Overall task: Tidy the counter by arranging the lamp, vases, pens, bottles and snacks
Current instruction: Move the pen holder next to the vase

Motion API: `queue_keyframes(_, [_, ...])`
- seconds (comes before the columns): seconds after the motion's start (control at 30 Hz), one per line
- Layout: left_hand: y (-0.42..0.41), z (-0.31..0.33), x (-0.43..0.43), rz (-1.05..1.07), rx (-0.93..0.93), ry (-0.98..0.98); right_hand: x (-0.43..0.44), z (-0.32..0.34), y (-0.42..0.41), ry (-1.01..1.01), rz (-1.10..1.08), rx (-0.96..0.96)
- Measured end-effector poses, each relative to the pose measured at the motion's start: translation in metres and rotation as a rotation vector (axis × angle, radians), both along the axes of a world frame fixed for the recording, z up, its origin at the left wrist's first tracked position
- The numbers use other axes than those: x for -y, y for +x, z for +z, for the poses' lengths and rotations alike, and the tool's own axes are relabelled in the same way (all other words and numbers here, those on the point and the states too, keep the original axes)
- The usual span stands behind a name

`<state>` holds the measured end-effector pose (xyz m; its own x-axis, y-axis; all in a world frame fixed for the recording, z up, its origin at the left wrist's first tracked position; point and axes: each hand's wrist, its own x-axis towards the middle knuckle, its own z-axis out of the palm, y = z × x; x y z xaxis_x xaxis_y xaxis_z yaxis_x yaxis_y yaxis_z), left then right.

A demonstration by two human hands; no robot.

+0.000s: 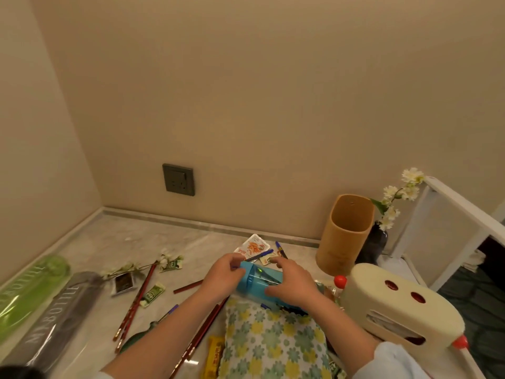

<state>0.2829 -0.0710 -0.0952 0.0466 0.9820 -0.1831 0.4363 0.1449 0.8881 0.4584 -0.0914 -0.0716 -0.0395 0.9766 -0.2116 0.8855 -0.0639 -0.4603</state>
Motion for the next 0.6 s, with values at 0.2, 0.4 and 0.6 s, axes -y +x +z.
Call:
queue_keyframes(0.2, [0.005,-0.005,0.007,-0.017,-0.07,-0.058,0.007,-0.011,-0.005,0.05,0.045,0.18])
queue_keyframes(0.4, [0.01,-0.005,0.013,0.021,-0.039,-0.054,0.009,-0.015,-0.003,0.082,0.043,0.217])
queue_keyframes(0.6, [0.014,0.019,0.004,0.102,0.122,0.11,-0.001,0.004,0.002,0.182,0.026,0.124])
